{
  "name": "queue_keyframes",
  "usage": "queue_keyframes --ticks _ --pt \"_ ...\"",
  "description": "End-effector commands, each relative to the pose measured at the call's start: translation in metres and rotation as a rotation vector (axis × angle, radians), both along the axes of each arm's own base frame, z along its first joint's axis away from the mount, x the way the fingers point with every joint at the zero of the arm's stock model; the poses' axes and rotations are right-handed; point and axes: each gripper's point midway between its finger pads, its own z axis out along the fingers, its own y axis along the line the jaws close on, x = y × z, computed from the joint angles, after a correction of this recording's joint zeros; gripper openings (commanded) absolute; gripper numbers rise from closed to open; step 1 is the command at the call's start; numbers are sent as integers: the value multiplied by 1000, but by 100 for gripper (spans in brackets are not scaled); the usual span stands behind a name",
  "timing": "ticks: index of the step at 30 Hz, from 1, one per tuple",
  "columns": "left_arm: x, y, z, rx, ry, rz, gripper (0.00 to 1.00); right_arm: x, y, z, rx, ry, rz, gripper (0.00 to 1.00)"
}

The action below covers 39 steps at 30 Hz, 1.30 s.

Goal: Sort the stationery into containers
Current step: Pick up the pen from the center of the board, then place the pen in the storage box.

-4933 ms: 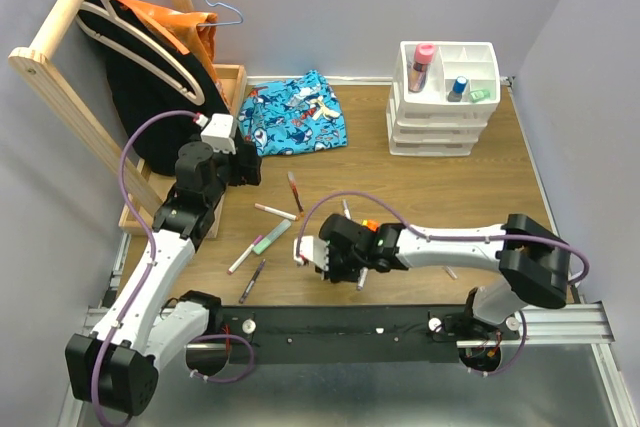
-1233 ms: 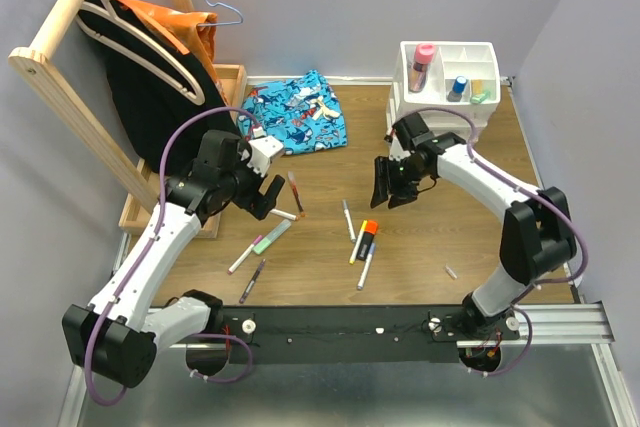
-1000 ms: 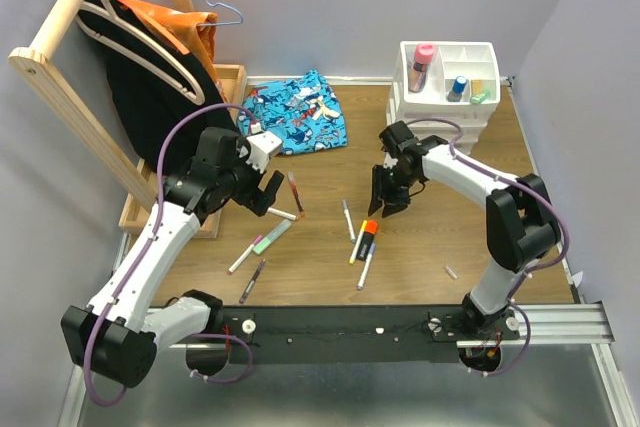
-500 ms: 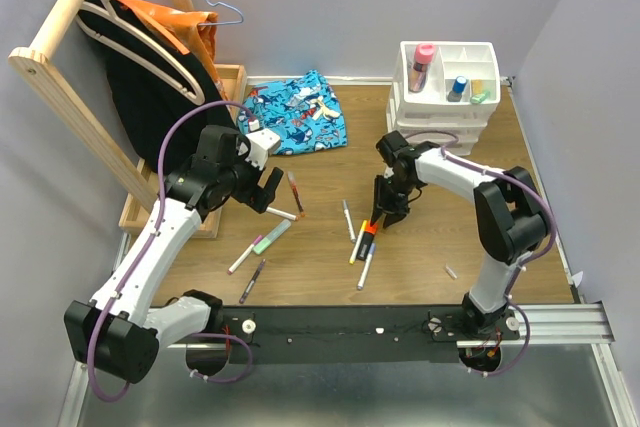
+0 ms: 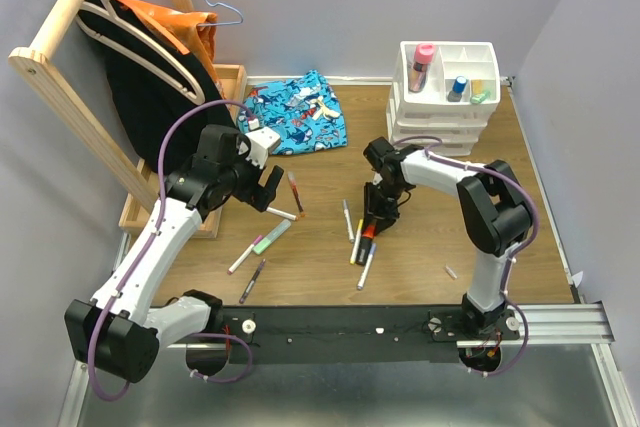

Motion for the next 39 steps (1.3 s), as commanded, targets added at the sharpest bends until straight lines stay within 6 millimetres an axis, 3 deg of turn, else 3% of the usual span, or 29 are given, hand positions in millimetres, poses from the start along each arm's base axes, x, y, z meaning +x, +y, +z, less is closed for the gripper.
queue_keyframes --ticks 1,9,13,18,27,31,32,34,36,38,39 --pt "0 2 -3 -4 -1 20 99 1 9 -9 -13 7 12 39" --pt "-2 3 -7 -4 1 22 99 8 12 0 -12 -45 34 18" --pt "1 2 -1 -12 -14 21 99 28 18 24 15 -142 72 4" --pt "7 -2 11 -28 -41 15 99 71 33 97 73 -377 171 0" --pt "21 -5 38 -39 -121 12 99 104 44 198 159 -698 320 0" --pt "30 -3 44 -20 -158 10 99 121 54 254 222 -890 348 1" --pt "32 -2 45 -10 -165 9 99 130 58 281 248 -977 348 1" --pt "38 -2 46 -3 -171 11 99 141 59 314 257 -1105 356 0" --pt "42 -2 46 5 -173 8 99 151 57 369 276 -1330 364 1" --pt "45 -3 45 6 -173 5 99 159 47 406 245 -1477 333 1" --pt "48 -6 46 0 -172 2 99 166 43 434 239 -1566 303 1"
